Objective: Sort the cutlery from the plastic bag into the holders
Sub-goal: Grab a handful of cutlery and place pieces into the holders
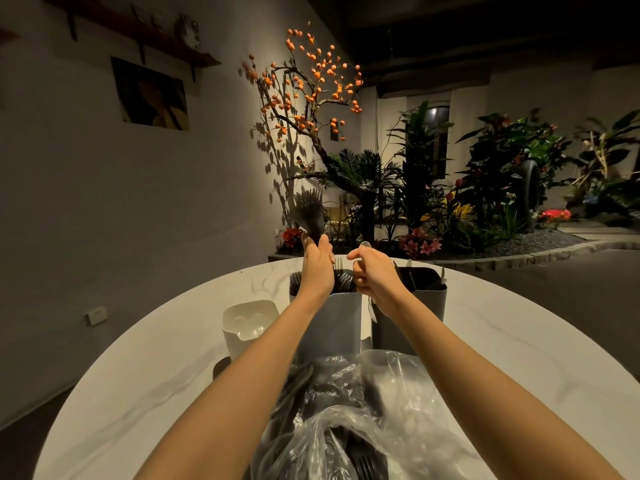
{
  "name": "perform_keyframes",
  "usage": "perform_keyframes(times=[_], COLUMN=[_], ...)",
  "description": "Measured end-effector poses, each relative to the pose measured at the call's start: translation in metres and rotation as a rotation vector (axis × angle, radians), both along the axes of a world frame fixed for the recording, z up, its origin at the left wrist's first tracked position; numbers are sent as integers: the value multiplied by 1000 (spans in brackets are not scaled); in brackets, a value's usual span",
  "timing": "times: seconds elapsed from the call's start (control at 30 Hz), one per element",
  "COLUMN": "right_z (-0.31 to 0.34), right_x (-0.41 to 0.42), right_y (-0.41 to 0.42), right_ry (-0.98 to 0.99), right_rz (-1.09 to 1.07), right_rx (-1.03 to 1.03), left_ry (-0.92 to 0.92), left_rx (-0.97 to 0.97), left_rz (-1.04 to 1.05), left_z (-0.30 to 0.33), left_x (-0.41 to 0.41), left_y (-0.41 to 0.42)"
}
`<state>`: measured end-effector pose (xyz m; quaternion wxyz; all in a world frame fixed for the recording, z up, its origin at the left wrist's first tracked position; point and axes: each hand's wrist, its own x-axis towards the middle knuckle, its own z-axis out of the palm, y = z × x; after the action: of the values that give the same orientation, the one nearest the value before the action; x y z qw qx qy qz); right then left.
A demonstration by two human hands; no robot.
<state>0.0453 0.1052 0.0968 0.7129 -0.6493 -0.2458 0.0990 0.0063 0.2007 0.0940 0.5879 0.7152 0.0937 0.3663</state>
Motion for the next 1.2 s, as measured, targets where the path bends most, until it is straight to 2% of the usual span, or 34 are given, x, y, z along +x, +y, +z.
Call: perform_keyframes(times=[0.23, 0.8, 1.03, 1.2], right_z=[3, 4, 1, -5], right_x=[-3, -9, -5, 1], right_y=[-1, -3, -2, 3], right_ry=[13, 31, 23, -62], right_rz=[-19, -7, -12, -37], right_rx=[-18, 0, -26, -189], left_ry=[107, -89, 124, 138], left_rx=[124, 463, 611, 702], left_rz=[-13, 138, 140, 177], left_z=[-3, 4, -17, -22], left_x=[-3, -14, -16, -16], left_y=[2, 19, 26, 23])
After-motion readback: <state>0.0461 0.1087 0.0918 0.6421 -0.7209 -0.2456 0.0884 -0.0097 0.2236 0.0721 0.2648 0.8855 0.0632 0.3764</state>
